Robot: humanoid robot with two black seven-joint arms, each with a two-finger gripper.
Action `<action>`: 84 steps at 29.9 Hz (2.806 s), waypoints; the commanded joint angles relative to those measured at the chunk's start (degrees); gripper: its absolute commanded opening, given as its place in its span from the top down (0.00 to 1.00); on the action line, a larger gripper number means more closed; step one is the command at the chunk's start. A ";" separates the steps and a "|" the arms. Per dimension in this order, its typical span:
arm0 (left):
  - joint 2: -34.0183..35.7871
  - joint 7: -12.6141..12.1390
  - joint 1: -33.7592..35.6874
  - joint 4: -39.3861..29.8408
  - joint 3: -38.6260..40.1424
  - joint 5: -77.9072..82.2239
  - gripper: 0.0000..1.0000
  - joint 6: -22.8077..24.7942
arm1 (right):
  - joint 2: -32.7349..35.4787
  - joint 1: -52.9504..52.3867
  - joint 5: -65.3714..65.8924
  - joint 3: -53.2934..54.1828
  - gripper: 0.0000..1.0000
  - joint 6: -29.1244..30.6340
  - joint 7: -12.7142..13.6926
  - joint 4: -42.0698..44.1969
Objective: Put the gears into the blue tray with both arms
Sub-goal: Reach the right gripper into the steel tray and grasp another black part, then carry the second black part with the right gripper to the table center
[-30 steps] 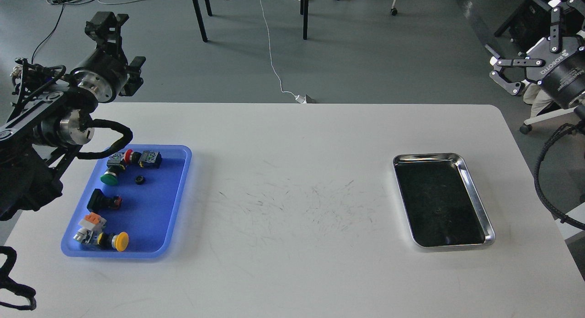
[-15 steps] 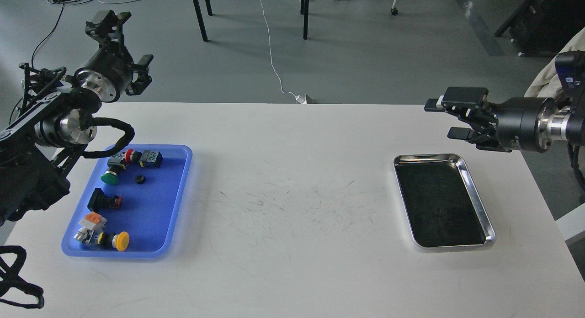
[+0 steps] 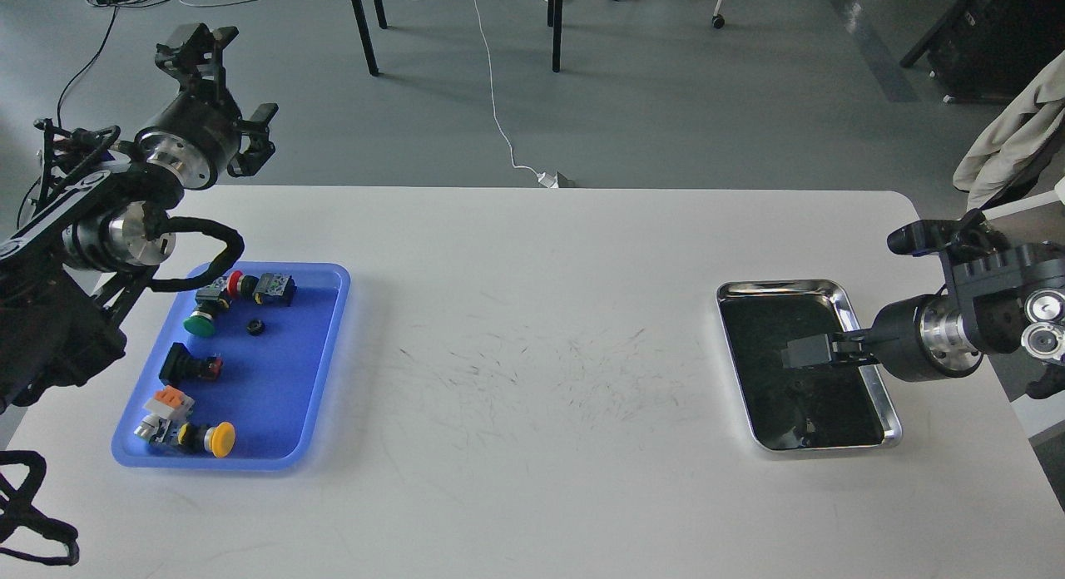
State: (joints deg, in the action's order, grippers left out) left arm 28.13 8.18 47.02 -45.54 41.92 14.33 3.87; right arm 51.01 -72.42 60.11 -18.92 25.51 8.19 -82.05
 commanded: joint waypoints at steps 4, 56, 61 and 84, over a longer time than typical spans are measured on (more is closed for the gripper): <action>0.26 -0.09 0.00 -0.17 -0.08 -0.01 0.02 -0.09 | -4.77 0.08 0.53 -2.26 0.15 -0.02 -0.01 4.52; 0.78 -0.01 0.00 -0.34 0.01 -0.01 0.02 -0.88 | -7.51 -4.30 0.10 -4.63 0.98 1.74 -0.63 7.44; 0.87 -0.01 0.00 -0.34 -0.08 -0.01 0.02 -0.88 | -3.29 -11.42 -3.32 -2.79 0.98 0.95 -0.80 1.03; 2.01 -0.18 0.17 -0.52 -0.17 0.26 0.02 -1.05 | -42.37 -5.47 -30.93 11.09 0.96 -12.85 -5.46 15.59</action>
State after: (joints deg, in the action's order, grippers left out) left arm 30.23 7.98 47.16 -46.07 41.75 14.51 2.88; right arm 16.68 -82.49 29.14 -9.57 13.19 3.47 -72.06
